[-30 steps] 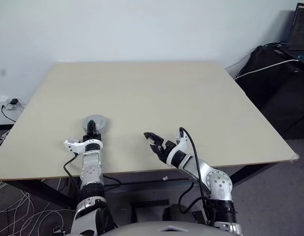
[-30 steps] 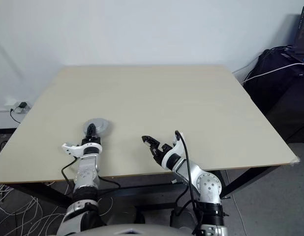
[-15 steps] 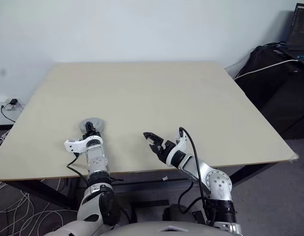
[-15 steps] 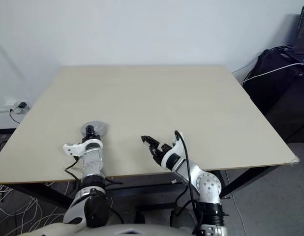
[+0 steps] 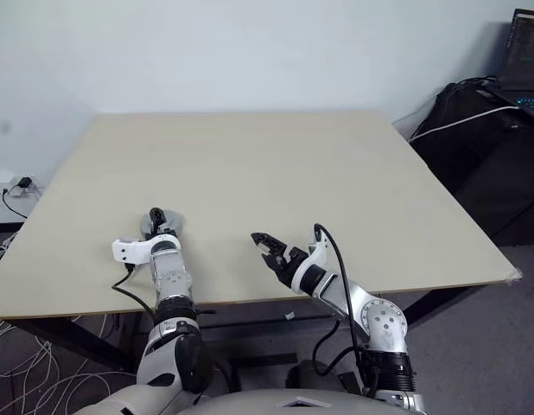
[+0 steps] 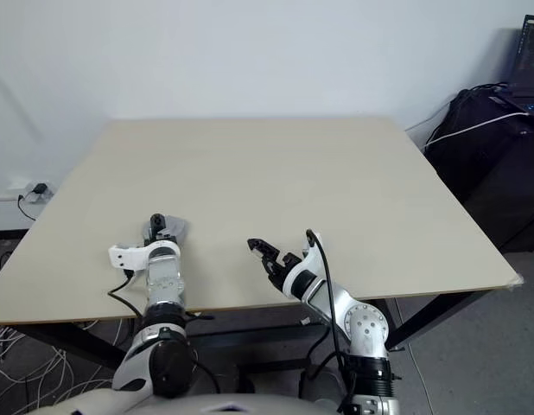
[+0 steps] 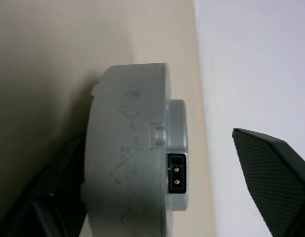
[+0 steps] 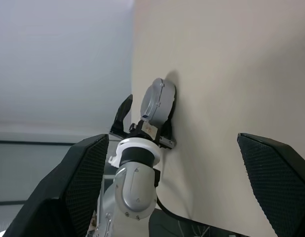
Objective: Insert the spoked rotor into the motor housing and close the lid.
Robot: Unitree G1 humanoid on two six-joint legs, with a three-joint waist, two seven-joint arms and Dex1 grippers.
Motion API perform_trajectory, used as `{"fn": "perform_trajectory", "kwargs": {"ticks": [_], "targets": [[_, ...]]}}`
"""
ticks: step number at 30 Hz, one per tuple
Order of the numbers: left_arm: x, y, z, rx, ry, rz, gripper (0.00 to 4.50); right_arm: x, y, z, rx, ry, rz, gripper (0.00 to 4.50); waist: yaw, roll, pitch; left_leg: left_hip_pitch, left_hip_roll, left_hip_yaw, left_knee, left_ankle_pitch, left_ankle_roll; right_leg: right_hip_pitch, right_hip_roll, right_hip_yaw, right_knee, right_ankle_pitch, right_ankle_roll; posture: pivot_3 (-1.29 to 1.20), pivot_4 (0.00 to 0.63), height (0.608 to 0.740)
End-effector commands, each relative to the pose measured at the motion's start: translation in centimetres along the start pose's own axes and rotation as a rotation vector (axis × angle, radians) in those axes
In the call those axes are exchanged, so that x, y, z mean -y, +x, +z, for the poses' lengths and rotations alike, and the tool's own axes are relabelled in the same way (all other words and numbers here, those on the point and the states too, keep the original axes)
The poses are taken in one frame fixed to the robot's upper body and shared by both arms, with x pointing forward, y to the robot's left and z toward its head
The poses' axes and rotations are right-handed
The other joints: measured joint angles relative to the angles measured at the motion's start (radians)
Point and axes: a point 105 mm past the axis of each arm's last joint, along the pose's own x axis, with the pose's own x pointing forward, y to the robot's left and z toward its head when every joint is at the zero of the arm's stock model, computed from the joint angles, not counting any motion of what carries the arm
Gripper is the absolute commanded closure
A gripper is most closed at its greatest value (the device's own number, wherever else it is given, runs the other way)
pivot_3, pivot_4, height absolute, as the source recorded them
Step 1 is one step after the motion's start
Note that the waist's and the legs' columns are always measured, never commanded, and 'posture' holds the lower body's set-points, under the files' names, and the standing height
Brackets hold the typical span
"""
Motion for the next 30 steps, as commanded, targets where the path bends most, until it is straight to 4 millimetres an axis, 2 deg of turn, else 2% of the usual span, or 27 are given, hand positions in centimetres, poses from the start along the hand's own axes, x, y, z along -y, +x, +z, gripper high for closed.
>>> {"fn": "perform_trajectory", "kwargs": {"ticks": [1,8,15,18,24,27,30], "targets": [[-0.5,-1.0,0.7,0.022,0.03,0.029,0.06,-1.4,0.1,0.2,0.025,-0.005,0.057,0.0,-0.002,0.0,0.0,-0.001,0.0,0.0,0.0,0.0,0.0,0.0,0.0,0.0,0.0,0.0,0.0,0.0,0.0,0.74],[-3.5,-4.3,1.2,-0.021,0.081,0.124,0.06,-1.4,0.2,0.1,0.021,-0.003,0.059,0.0,-0.002,-0.001,0.0,-0.002,0.0,0.001,-0.001,0.0,0.0,-0.002,-0.002,0.001,0.0,0.0,-0.001,0.0,0.0,0.74],[-4.7,-7.0,1.6,-0.113,0.116,0.129,0.06,-1.4,0.1,-0.1,0.012,0.001,0.062,0.0,0.0,0.003,-0.004,-0.001,-0.001,0.001,-0.003,-0.001,0.0,-0.003,-0.008,0.001,-0.002,-0.001,-0.001,0.0,0.0,0.74],[-4.0,-8.1,0.8,-0.23,0.178,0.02,0.06,-1.4,0.0,0.0,0.013,0.002,0.062,0.0,0.001,0.006,-0.005,0.0,-0.001,0.001,-0.005,-0.002,0.0,-0.003,-0.008,0.001,-0.002,-0.001,-0.001,0.0,0.0,0.74],[-2.5,-11.6,-1.5,-0.475,0.601,-0.362,0.06,-1.3,-0.9,0.3,0.038,-0.048,0.067,0.0,0.006,0.014,-0.005,-0.002,-0.001,0.002,-0.005,-0.002,0.0,-0.003,-0.009,0.0,-0.004,-0.001,-0.001,0.0,0.0,0.74],[-2.4,-13.3,-2.8,-0.512,0.858,-0.549,0.06,-0.7,-1.5,0.7,0.067,-0.197,0.019,0.0,0.001,0.016,-0.004,-0.002,-0.001,0.003,-0.006,-0.002,0.0,-0.003,-0.009,0.001,-0.005,-0.001,-0.001,0.0,0.0,0.74],[-1.9,-14.1,-3.9,-0.473,0.998,-0.682,0.06,0.1,-2.1,1.4,0.126,-0.38,-0.059,0.0,0.002,0.016,-0.005,-0.001,-0.001,0.004,-0.012,-0.002,0.0,-0.005,-0.009,0.001,-0.009,-0.001,0.0,0.0,0.0,0.74]]}}
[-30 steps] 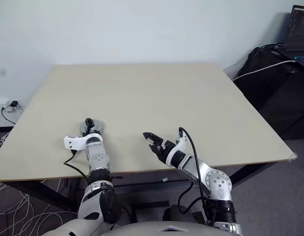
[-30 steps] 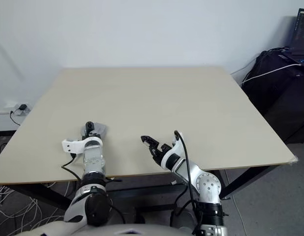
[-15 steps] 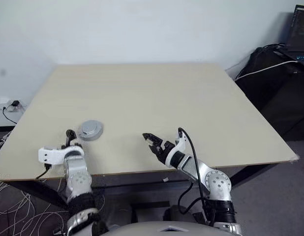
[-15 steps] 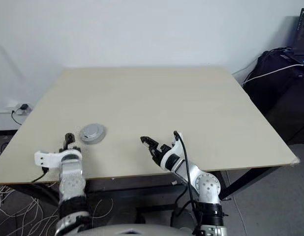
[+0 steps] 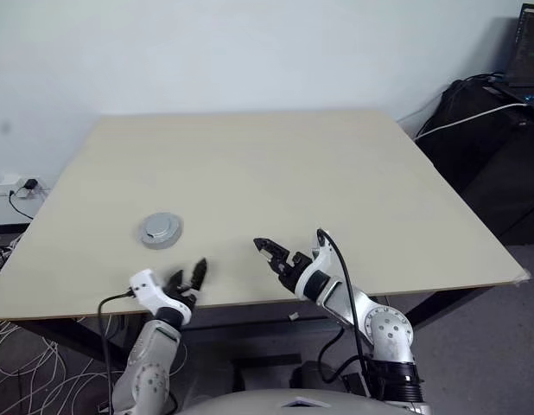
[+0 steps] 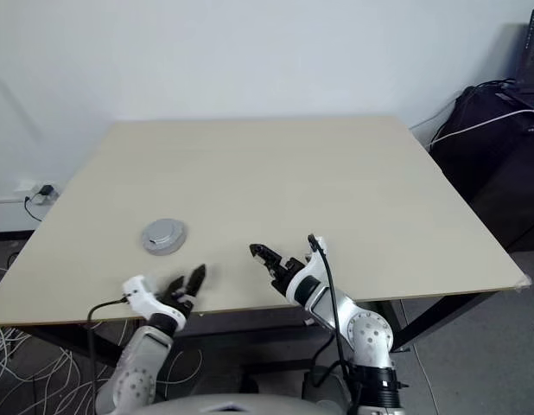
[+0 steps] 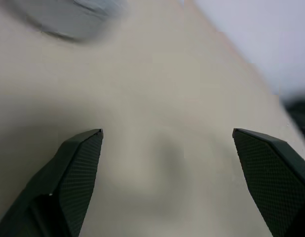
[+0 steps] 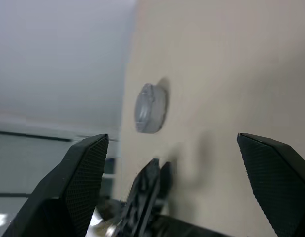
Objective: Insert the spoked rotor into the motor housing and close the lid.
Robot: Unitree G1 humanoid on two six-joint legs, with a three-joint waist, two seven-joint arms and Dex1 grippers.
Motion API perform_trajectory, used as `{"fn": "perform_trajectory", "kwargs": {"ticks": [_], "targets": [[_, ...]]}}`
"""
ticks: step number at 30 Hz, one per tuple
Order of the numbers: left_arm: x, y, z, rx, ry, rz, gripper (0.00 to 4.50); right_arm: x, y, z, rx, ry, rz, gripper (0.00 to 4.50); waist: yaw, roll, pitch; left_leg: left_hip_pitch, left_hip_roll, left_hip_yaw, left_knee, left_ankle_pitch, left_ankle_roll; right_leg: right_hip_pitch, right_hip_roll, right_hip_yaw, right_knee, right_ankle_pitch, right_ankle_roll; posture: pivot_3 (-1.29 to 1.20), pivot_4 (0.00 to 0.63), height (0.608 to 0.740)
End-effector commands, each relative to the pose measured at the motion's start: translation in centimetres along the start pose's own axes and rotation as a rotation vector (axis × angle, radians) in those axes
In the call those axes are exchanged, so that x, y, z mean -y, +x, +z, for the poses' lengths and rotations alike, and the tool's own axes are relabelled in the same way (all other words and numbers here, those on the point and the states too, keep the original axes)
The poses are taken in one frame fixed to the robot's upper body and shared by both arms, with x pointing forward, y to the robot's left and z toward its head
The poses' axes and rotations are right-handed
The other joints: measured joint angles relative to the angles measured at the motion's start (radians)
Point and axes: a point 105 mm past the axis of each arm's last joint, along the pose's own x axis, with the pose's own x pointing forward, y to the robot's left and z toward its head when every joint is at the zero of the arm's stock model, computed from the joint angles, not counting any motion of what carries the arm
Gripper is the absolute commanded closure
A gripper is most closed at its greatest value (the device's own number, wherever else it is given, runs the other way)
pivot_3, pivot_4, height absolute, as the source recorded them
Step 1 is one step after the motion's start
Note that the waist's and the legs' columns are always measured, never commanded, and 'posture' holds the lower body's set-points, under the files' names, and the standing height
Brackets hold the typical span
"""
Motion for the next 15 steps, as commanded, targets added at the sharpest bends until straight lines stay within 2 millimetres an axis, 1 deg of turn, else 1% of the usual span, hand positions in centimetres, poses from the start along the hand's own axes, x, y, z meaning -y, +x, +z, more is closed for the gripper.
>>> {"fn": "perform_trajectory", "kwargs": {"ticks": [1,3,5,7,10,13,15], "targets": [[2.1,0.6,0.9,0.085,0.229,-0.108,0.06,-0.4,-0.4,1.4,0.109,-0.21,-0.03,0.0,0.002,-0.001,-0.001,0.001,0.0,0.001,-0.005,0.0,-0.001,0.0,-0.001,0.0,-0.003,0.001,-0.001,0.0,0.0,0.74],[2.4,0.9,1.0,0.115,0.3,-0.12,0.06,0.1,-0.6,1.9,0.153,-0.315,-0.069,0.0,0.002,0.0,-0.002,0.001,0.001,0.001,-0.01,0.002,-0.003,-0.002,0.0,0.0,-0.004,0.001,-0.001,0.0,0.0,0.74],[2.5,1.1,1.6,0.169,0.346,-0.12,0.06,0.3,-0.7,2.2,0.193,-0.414,-0.089,0.0,0.003,0.0,-0.002,-0.001,0.001,0.001,-0.011,0.002,-0.003,-0.006,0.001,0.0,-0.004,0.0,-0.003,0.0,0.0,0.74],[2.5,1.5,2.7,0.255,0.428,-0.103,0.06,0.5,-1.0,3.0,0.272,-0.618,-0.136,0.0,0.005,0.0,-0.002,-0.004,0.001,0.002,-0.012,0.003,-0.004,-0.01,0.002,0.0,-0.004,-0.001,-0.004,0.0,0.0,0.74],[3.0,1.9,3.6,0.339,0.537,-0.092,0.06,1.1,-1.5,3.7,0.337,-0.821,-0.201,0.0,0.013,0.0,-0.002,-0.005,0.0,0.003,-0.011,0.003,-0.004,-0.009,0.002,0.0,-0.004,-0.001,-0.003,0.0,0.0,0.74],[3.4,2.2,4.0,0.383,0.567,-0.082,0.06,1.9,-2.1,3.6,0.364,-0.992,-0.247,0.0,0.017,-0.003,-0.003,-0.004,0.0,0.004,-0.007,0.002,-0.002,-0.007,0.002,0.0,-0.004,0.0,-0.002,0.0,0.0,0.74],[3.1,2.2,4.1,0.399,0.557,-0.055,0.06,2.4,-2.6,3.3,0.375,-1.094,-0.273,0.0,0.018,-0.004,-0.003,0.001,-0.001,0.004,-0.006,0.001,-0.001,-0.001,0.002,-0.001,-0.005,0.0,-0.001,0.0,0.0,0.74]]}}
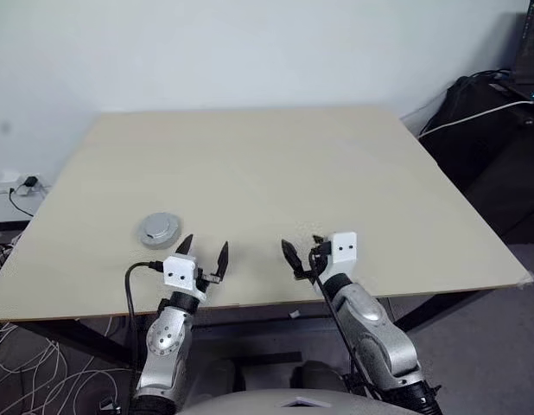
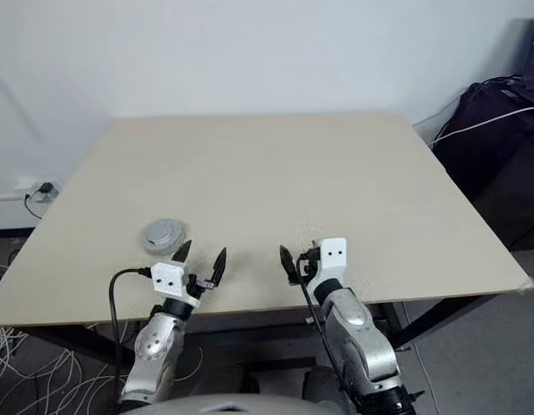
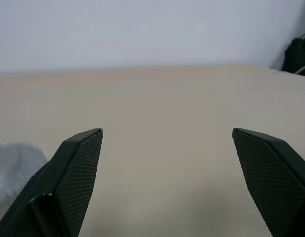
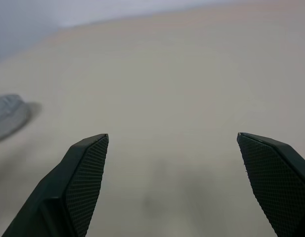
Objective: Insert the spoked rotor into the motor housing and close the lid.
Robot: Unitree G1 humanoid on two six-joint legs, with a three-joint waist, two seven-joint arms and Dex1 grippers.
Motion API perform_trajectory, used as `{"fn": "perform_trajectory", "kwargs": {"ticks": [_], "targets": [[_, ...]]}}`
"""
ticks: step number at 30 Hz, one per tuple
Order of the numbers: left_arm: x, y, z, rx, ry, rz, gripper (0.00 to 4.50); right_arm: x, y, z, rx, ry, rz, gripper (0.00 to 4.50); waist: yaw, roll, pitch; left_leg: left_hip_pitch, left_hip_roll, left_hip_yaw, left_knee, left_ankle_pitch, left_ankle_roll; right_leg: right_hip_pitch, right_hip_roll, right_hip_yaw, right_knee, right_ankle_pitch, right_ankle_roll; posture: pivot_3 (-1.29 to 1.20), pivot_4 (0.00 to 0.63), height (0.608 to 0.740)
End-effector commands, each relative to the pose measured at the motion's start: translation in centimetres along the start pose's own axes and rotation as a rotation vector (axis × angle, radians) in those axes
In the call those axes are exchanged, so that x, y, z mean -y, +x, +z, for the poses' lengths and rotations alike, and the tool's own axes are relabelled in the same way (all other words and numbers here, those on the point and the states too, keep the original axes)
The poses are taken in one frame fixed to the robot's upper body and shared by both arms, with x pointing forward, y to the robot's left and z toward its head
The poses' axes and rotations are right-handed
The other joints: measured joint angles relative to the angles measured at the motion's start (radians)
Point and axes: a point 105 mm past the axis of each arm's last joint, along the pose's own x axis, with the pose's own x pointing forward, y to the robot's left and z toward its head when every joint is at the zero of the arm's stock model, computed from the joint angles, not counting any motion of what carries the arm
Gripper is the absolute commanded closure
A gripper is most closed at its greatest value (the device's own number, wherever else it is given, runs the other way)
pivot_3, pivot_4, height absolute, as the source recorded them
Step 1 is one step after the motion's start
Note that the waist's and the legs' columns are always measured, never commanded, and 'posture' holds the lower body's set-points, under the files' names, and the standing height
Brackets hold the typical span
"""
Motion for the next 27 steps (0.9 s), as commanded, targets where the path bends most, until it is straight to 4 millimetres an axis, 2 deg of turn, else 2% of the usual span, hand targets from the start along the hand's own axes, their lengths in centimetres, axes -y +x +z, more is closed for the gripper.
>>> {"fn": "perform_trajectory", "kwargs": {"ticks": [1,4,10,27], "targets": [[-0.4,0.3,0.9,0.057,0.013,0.049,0.06,0.2,-0.7,0.2,0.075,-0.178,-0.02,0.0,0.0,-0.002,0.0,0.002,0.0,0.0,0.0,-0.001,0.001,0.002,-0.001,0.0,0.0,0.0,0.0,0.0,0.0,0.74],[-0.9,0.1,0.6,0.05,0.0,0.081,0.06,0.5,-1.3,-0.6,0.077,-0.182,-0.053,0.0,0.003,-0.003,0.001,0.002,0.001,-0.001,0.001,-0.001,0.001,0.002,-0.002,0.0,0.0,0.0,0.001,0.0,0.0,0.74],[-0.2,-0.4,0.1,0.016,-0.074,0.008,0.06,0.8,-2.4,-1.0,0.088,-0.146,-0.072,0.0,0.008,-0.003,0.001,0.002,0.002,-0.001,0.001,-0.001,0.001,0.002,-0.001,0.0,0.0,0.0,0.001,0.0,0.0,0.74],[-0.9,-0.4,-0.1,-0.018,-0.086,0.035,0.06,0.5,-2.0,-1.2,0.073,-0.119,-0.057,0.0,0.01,-0.005,-0.001,0.002,0.002,-0.002,0.002,-0.001,0.001,0.003,-0.001,-0.001,0.001,0.0,0.001,0.0,0.0,0.74]]}}
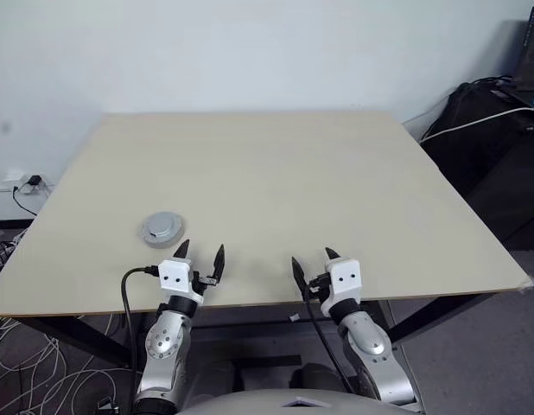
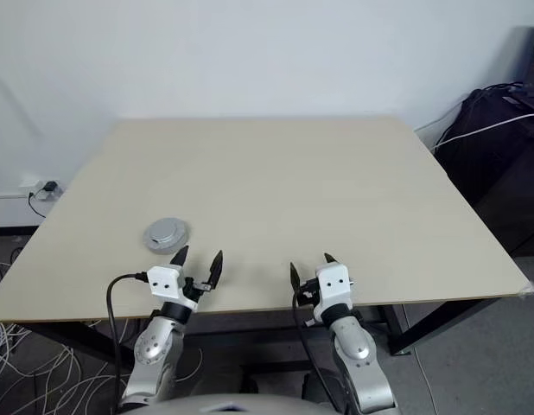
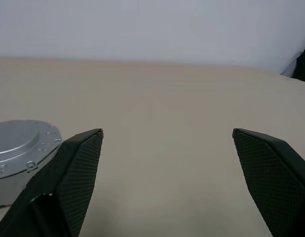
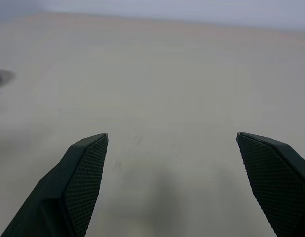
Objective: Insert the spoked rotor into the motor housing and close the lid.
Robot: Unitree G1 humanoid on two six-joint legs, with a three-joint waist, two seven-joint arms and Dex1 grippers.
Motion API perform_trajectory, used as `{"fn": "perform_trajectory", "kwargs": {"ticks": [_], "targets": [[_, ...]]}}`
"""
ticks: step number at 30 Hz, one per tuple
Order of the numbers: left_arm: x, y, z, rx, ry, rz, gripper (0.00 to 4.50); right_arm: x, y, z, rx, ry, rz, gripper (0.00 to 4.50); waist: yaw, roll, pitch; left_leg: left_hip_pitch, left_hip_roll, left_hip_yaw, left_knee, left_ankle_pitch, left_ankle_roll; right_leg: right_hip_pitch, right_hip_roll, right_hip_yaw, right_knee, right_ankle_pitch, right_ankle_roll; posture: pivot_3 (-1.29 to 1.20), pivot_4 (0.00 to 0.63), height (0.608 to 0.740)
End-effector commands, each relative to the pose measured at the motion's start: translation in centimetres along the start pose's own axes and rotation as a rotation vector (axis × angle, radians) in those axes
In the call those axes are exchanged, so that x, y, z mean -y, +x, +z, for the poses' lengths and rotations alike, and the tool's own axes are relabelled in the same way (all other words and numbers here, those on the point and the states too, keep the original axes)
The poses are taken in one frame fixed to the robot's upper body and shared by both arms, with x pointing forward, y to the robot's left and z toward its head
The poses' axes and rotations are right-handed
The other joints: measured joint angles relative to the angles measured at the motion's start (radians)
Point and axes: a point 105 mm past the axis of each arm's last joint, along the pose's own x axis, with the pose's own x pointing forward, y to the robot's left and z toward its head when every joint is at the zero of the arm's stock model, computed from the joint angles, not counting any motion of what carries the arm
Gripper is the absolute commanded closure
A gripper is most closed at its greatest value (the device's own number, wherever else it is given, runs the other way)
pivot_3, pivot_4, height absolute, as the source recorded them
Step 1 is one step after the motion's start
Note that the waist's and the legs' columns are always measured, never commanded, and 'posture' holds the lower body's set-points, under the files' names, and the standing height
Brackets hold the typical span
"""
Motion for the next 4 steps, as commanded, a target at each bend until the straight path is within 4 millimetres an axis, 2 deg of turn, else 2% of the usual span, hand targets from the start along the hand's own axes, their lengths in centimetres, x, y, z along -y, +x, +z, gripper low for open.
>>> {"fn": "perform_trajectory", "kwargs": {"ticks": [1,4], "targets": [[-0.11,0.27,1.1,0.043,0.007,0.008,0.06,0.19,0.32,0.92,0.033,-0.005,0.001,0.0,0.0,0.0,0.0,0.0,0.0,0.0,0.0,0.0,0.0,0.0,0.0,0.0,0.0,0.0,0.0,0.0,0.0,0.74],[-0.28,0.15,0.98,0.039,0.005,0.016,0.06,0.18,0.37,0.85,0.027,-0.004,0.005,0.0,0.0,0.0,0.0,0.0,0.0,0.0,0.0,0.0,0.0,0.0,0.0,0.0,0.0,0.0,0.0,0.0,0.0,0.74]]}}
